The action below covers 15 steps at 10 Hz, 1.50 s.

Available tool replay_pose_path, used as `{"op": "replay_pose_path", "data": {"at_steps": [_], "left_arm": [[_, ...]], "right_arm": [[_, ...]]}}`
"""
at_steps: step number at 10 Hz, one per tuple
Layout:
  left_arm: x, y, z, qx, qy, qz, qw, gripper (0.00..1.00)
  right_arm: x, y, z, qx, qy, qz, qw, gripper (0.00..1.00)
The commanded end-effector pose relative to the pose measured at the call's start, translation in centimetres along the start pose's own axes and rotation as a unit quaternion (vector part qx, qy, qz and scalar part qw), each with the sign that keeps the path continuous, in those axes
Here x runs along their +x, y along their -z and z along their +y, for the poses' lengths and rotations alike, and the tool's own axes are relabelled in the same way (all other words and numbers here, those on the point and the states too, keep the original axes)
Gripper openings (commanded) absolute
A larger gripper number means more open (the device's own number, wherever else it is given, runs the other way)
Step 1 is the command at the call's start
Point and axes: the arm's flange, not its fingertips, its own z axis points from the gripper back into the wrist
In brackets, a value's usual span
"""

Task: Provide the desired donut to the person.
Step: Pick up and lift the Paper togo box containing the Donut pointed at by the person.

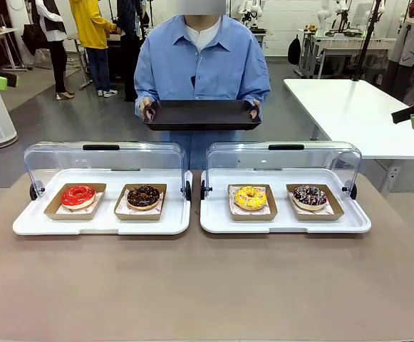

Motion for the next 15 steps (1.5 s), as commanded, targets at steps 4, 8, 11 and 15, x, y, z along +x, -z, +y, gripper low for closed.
{"op": "replay_pose_path", "data": {"at_steps": [4,8,11,15], "left_arm": [[-2.3,-2.1,2.5,-0.041,-0.001,0.043,0.998,1.00],[-2.9,-2.6,2.0,-0.041,0.025,0.080,0.996,1.00],[-2.9,-2.0,2.2,-0.039,0.003,0.066,0.997,1.00],[-2.9,-2.0,2.2,-0.039,0.003,0.066,0.997,1.00]], "right_arm": [[-0.2,-1.0,-0.1,0.006,-0.017,-0.011,1.000,1.00],[0.0,-0.5,0.1,0.011,-0.023,0.013,1.000,1.00],[-0.2,-0.5,0.4,0.002,-0.010,0.004,1.000,1.00],[-0.2,-0.5,0.4,0.002,-0.010,0.004,1.000,1.00]]}}
